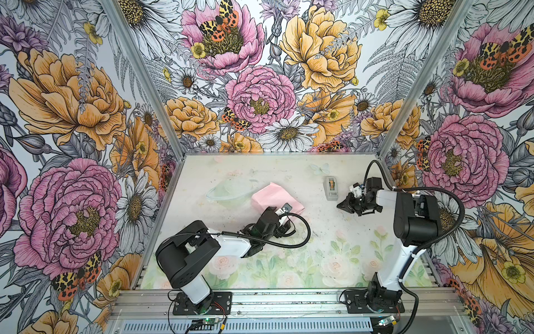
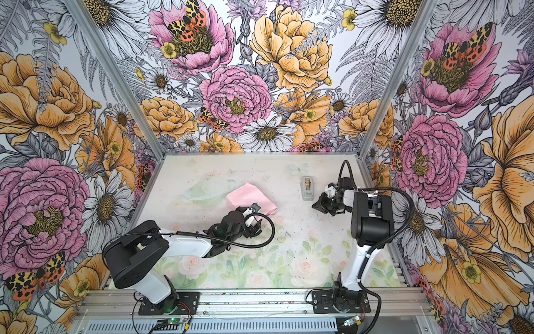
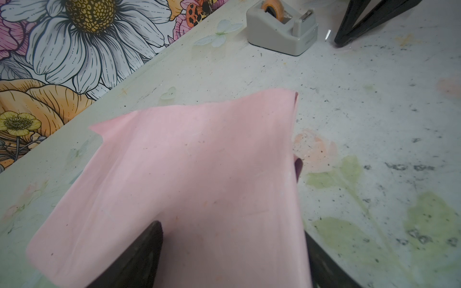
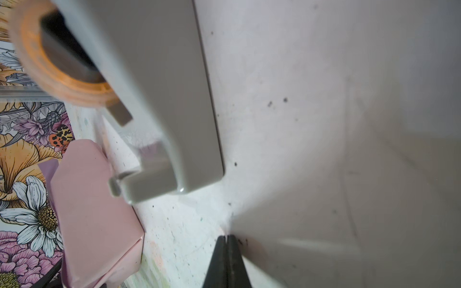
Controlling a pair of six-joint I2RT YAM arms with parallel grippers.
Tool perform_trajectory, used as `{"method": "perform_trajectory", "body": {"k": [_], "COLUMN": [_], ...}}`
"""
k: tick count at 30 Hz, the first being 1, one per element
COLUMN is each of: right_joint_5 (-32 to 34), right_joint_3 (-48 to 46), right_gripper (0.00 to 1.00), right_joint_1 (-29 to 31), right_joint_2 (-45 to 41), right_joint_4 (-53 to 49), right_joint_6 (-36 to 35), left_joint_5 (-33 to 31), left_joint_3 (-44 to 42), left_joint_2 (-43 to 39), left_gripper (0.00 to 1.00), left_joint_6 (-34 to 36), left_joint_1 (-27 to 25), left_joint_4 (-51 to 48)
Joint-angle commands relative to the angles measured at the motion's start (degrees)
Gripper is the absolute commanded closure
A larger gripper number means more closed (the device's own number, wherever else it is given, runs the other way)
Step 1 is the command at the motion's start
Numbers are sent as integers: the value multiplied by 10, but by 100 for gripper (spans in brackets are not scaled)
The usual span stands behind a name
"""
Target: Wrap the gift box in paper
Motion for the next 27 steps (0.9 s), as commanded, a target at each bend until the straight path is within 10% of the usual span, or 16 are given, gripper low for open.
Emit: {"method": "perform_trajectory", "body": {"k": [1, 14, 27], "right_joint_5": [-48, -103, -114], "right_joint_3": [-30, -181, -198], "right_gripper": [100, 100, 100], "right_joint_1": [2, 190, 309], "right_joint_2": [-74, -265, -222], "right_joint_4": [54, 243, 314], "right_joint_6": [-3, 16, 8], "left_joint_5": [6, 6, 4], "left_joint_3": [-2, -5, -6], "left_joint_2": [-1, -4, -6], "left_gripper": [22, 22, 22], "left_joint_6": [-11, -11, -10], "left_joint_1": [4, 4, 0], "left_joint_4": [-29, -29, -30]}}
